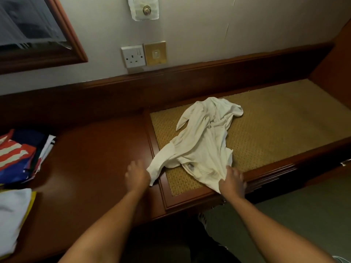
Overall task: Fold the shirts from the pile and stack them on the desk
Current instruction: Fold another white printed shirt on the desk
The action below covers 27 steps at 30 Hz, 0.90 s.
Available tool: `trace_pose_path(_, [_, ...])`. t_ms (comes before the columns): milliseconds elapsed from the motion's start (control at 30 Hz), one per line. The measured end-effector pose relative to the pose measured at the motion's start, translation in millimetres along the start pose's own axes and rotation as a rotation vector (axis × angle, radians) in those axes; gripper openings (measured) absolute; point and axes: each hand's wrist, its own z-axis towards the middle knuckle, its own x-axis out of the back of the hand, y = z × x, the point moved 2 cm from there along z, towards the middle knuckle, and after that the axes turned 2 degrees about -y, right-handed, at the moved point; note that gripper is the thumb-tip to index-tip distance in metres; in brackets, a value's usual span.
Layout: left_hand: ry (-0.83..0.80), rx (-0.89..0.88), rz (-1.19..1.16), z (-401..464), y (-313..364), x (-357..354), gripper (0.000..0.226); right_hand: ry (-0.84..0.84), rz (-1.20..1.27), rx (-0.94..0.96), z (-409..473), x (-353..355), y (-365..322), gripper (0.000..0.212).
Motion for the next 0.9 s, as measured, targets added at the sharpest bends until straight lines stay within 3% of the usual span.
trace_pose_path(100, [-0.071,-0.471,0.133,-3,41,-21,0.041,0.011,-0.218,0.275,7,-14,-16,0.068])
trace_pose_path(167, [-0.169,-0.617,0.198,-1,63,-38,0.045,0.004,-0.273,0.391,16,-27,-23,0.078])
trace_pose_path(300, [-0.228,-0.449,0.28,20,87,-55,0.051,-0.123,-0.337,0.34,34,-35,-32,0.077])
trace_pose_path(400, [-0.25,-0.341,0.296,41,94,-58,0.054,-0.12,-0.312,0.294,51,-28,-36,0.04])
trace_pose_path(467, [-0.242,-0.365,0.337,54,93,-57,0.043,-0.085,-0.049,0.229,63,-15,-32,0.021])
trace_pose_path(567, [-0.214,-0.352,0.321,65,88,-49,0.029,-0.082,0.479,0.138,76,16,-23,0.012])
trace_pose_path(733, [-0.137,-0.331,-0.17,51,99,-6,0.018,-0.028,0.759,0.133,68,74,-32,0.009])
trace_pose_path(900, [0.005,-0.342,-0.585,13,104,87,0.009,0.072,0.924,0.227,20,131,-54,0.011])
